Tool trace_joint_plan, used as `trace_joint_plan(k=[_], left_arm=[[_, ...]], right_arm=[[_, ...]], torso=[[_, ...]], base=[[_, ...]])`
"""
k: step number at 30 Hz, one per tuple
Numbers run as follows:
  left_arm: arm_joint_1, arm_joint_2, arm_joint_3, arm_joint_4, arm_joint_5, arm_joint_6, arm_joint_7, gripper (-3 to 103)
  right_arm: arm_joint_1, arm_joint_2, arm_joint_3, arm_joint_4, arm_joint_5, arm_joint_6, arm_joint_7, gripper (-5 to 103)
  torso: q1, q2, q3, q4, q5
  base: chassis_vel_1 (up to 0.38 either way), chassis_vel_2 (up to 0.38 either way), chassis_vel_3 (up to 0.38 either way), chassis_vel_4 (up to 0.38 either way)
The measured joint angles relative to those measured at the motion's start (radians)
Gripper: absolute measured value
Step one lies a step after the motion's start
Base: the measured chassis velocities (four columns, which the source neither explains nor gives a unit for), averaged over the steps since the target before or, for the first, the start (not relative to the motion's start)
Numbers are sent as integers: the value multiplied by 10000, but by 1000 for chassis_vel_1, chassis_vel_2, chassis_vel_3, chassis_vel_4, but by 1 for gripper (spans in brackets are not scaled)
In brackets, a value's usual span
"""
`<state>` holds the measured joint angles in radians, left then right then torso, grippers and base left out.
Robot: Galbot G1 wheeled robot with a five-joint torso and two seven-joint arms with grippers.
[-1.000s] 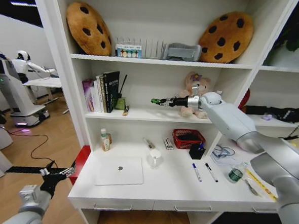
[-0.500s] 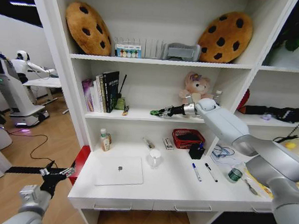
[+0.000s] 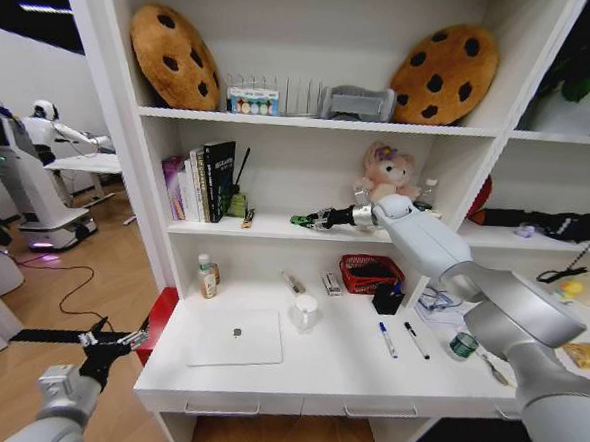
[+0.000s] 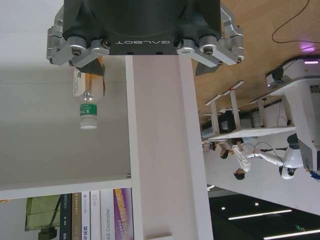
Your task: Organize the objects on the table.
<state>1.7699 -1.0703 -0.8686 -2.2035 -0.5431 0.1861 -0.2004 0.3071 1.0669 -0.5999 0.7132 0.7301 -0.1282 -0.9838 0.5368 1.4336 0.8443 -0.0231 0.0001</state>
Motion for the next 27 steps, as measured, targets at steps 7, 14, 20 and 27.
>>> trace_joint_plan(k=[7, 14, 20, 27], left_arm=[[0, 0, 0, 0, 0, 0, 1, 100], [0, 0, 0, 1, 0, 2, -2, 100], [-1, 0, 0, 2, 0, 2, 1, 100], [0, 0, -1, 1, 1, 2, 0, 100]], right_arm=[[-629, -1299, 471, 2366, 2022, 152, 2655, 79], [-2348, -3227, 2181, 6507, 3358, 531, 5975, 98], [-6070, -6570, 5648, 11007, 3713, 820, 8863, 100], [-13035, -6952, 12352, 12768, 2564, 1084, 10624, 100]], torso=[[1, -1, -1, -1, 1], [2, -1, -3, 8, -1], [-3, 3, -8, -13, -3], [-1, 1, -4, 7, 0]], base=[[0, 0, 0, 0], [0, 0, 0, 0], [0, 0, 0, 0], [0, 0, 0, 0]])
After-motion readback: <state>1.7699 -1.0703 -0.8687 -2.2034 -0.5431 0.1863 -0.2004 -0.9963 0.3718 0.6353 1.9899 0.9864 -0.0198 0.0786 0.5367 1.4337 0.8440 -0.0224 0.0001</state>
